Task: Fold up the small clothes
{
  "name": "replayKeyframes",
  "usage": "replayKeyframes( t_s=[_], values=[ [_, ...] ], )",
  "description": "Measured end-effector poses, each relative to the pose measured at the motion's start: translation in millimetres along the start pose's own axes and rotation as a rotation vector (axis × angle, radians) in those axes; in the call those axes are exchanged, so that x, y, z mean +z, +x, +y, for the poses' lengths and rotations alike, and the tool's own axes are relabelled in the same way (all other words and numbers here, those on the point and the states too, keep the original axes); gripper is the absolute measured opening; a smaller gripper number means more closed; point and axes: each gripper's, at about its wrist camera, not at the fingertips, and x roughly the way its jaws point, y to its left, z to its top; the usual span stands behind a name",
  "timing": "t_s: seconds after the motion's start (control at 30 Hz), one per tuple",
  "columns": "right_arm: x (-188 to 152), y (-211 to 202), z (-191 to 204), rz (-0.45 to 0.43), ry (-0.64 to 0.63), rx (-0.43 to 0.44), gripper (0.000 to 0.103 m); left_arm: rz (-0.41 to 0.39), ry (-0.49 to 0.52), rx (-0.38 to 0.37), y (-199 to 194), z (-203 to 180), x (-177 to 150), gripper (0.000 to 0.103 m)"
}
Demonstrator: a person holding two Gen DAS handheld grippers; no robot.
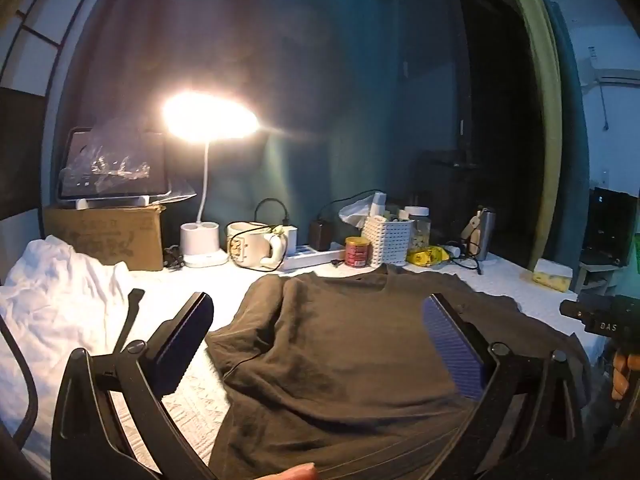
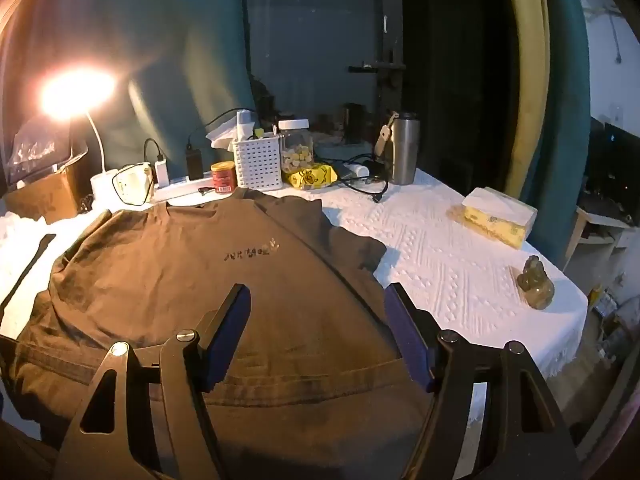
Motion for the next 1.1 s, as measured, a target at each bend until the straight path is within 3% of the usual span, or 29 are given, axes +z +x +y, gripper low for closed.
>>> replayKeyframes(
  t_s=[0.13,0.27,0.33,0.53,1.1],
  values=[
    [0.3,0.4,-0.9,0.008,0.015,0.004,0.073,-0.014,0.018,-0.050,2.1,-7.9,3.7,0.103],
    [5.7,-4.7,-3.1,0.005,0.018,0.007,0.073,-0.008,0.087,-0.038,-1.7,-25.1,2.2,0.103],
    [11.5,-21.3,-20.3,-0.034,0.034,0.024,0.073,-0.004,0.077,-0.041,-1.5,-29.0,4.7,0.103],
    [10.0,-18.6,-10.6,-0.042,0.032,0.035,0.073,0.001,0.034,-0.068,-2.6,-20.3,3.9,0.103],
    [14.1,-20.1,-0.6,-0.051,0.017,0.048,0.073,0.030,0.037,-0.077,2.2,-24.1,1.6,0.103]
  ],
)
